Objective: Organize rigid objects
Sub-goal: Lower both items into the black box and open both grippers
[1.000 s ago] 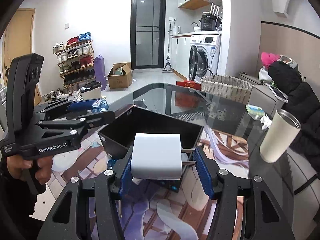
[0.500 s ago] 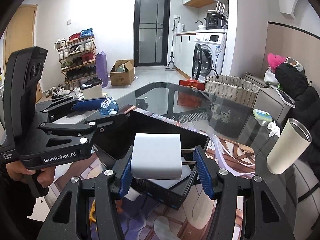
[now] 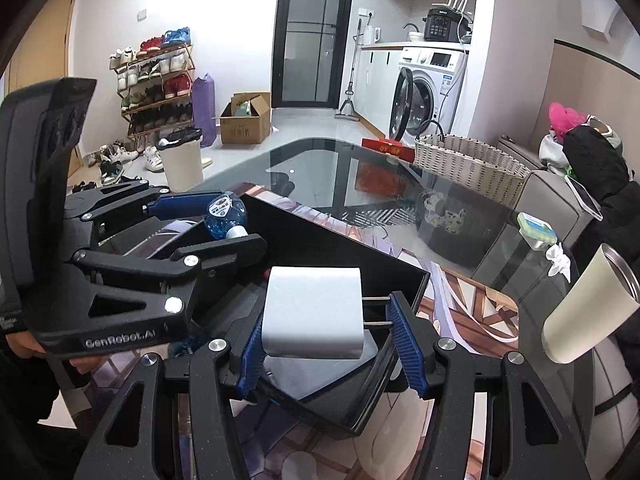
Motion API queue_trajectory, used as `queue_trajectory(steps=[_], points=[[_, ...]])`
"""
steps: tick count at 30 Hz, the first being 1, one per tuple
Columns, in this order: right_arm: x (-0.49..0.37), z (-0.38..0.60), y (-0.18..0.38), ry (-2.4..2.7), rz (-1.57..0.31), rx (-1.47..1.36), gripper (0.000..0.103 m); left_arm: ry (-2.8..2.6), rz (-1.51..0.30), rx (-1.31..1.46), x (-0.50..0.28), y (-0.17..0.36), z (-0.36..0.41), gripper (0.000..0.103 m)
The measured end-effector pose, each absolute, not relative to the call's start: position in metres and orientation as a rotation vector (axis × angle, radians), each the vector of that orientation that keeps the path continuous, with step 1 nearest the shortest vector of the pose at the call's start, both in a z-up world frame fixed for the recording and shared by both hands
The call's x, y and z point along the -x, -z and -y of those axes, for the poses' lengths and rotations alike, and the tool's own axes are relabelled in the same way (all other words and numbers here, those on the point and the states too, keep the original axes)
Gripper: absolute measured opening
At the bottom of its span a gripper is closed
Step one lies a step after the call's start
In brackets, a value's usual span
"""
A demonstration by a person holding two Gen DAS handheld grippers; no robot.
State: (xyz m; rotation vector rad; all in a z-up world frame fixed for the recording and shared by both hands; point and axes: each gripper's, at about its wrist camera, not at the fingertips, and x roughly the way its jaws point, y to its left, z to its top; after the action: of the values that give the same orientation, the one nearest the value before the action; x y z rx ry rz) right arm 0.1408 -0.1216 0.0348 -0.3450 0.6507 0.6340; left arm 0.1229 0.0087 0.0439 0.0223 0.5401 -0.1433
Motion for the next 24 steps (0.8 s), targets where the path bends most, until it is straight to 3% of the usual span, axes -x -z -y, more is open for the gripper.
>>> queue_trajectory(steps=[24], points=[[-0.156, 0.112, -0.018, -0.66, -0.676, 0.356, 0.057, 0.145, -0.556, -0.028, -0.133, -0.029, -0.009, 0.056]])
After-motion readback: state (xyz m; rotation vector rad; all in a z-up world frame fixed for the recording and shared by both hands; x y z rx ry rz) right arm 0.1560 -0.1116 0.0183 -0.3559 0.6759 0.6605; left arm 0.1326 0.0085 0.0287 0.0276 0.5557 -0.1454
